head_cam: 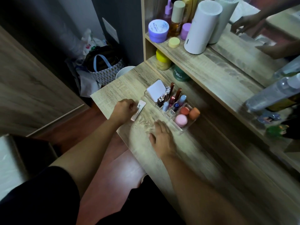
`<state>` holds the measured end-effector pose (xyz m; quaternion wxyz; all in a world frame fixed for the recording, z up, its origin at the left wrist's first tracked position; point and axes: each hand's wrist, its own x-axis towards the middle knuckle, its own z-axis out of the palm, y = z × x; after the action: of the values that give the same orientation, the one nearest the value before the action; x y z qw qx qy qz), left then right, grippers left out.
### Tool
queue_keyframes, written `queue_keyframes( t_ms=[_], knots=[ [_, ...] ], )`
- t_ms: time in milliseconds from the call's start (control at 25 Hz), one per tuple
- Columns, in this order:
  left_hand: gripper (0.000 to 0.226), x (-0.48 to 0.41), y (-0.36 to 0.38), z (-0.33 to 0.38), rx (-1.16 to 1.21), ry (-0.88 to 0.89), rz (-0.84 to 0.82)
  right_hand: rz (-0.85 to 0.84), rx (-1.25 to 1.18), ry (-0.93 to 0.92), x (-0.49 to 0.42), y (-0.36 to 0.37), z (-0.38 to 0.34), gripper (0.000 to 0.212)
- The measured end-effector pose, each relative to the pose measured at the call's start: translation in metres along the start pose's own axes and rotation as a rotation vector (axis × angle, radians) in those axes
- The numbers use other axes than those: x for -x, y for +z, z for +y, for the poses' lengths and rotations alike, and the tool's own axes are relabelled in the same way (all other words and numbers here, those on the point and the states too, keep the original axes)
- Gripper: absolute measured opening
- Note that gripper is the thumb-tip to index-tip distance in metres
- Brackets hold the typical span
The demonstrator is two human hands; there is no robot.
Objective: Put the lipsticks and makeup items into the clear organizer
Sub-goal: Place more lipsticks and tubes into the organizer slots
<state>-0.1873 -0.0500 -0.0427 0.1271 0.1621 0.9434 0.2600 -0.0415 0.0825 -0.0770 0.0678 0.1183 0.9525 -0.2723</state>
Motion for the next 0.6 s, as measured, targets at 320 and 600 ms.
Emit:
queue_keyframes(
  t_ms=[320,600],
  knots=[
    [0.032,0.000,0.021,0.008,0.020,-0.177,-0.048,-0.118,0.244,-0.098,0.010,0.019,0.021,0.065],
    [0.010,0.018,-0.005,0.019,0.525,-0.067,-0.088,-0.065,0.274,-0.109,0.023,0.017,0.039,0.066]
  ],
)
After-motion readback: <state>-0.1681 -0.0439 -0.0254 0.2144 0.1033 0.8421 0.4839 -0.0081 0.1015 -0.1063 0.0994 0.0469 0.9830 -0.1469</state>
